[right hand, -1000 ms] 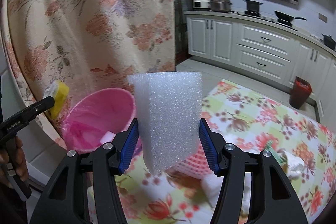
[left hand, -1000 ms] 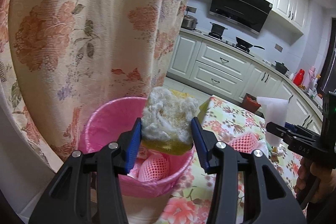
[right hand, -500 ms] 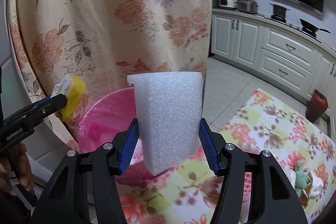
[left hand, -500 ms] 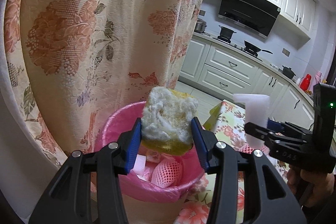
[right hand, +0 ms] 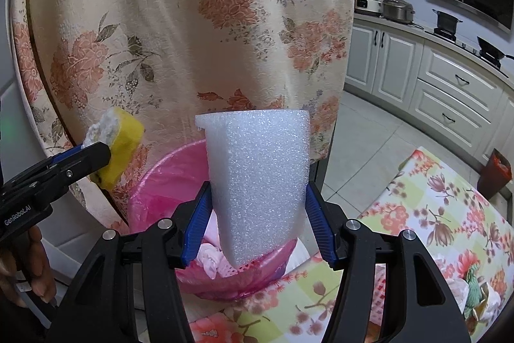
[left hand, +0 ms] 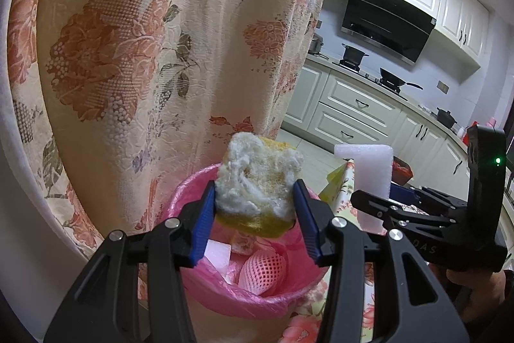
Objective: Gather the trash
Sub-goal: 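Carry sponge and foam block over the pink bin and open both tools, then move both tools back over the trash on the table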
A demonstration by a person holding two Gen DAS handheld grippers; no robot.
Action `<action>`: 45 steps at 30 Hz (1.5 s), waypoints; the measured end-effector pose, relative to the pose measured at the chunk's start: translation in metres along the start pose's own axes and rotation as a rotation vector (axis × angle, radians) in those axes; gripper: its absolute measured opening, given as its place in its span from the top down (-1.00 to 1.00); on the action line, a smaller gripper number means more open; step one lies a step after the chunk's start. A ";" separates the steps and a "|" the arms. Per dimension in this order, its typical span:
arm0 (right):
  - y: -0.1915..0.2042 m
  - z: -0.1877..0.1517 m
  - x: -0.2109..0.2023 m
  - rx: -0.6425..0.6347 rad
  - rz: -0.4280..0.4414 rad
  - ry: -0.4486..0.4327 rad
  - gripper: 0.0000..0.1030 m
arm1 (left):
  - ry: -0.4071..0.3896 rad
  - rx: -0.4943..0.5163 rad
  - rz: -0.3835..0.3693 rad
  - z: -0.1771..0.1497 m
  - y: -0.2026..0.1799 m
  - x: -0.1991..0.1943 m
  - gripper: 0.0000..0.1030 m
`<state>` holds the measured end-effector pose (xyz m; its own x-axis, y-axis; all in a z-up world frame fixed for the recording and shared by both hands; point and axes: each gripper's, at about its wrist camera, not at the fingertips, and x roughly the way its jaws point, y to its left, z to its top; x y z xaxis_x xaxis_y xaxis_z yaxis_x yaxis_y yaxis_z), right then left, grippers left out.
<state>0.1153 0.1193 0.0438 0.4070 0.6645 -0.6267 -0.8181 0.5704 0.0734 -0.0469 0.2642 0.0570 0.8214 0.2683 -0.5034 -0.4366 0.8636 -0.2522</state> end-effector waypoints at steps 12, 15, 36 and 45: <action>-0.006 -0.001 0.002 0.020 -0.007 -0.001 -0.35 | 0.005 -0.026 0.010 0.001 0.005 0.002 -0.17; -0.011 -0.005 -0.002 0.033 -0.010 -0.003 -0.35 | 0.012 -0.021 0.007 -0.001 0.001 0.002 -0.17; -0.076 -0.051 -0.080 0.149 -0.111 -0.062 -0.39 | 0.027 0.061 -0.064 -0.008 -0.060 0.000 -0.17; -0.116 -0.083 -0.117 0.216 -0.179 -0.075 -0.39 | 0.046 0.119 -0.113 -0.020 -0.106 0.001 -0.17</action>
<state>0.1290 -0.0651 0.0443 0.5728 0.5730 -0.5861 -0.6282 0.7662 0.1352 -0.0071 0.1646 0.0666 0.8437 0.1493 -0.5156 -0.2939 0.9323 -0.2109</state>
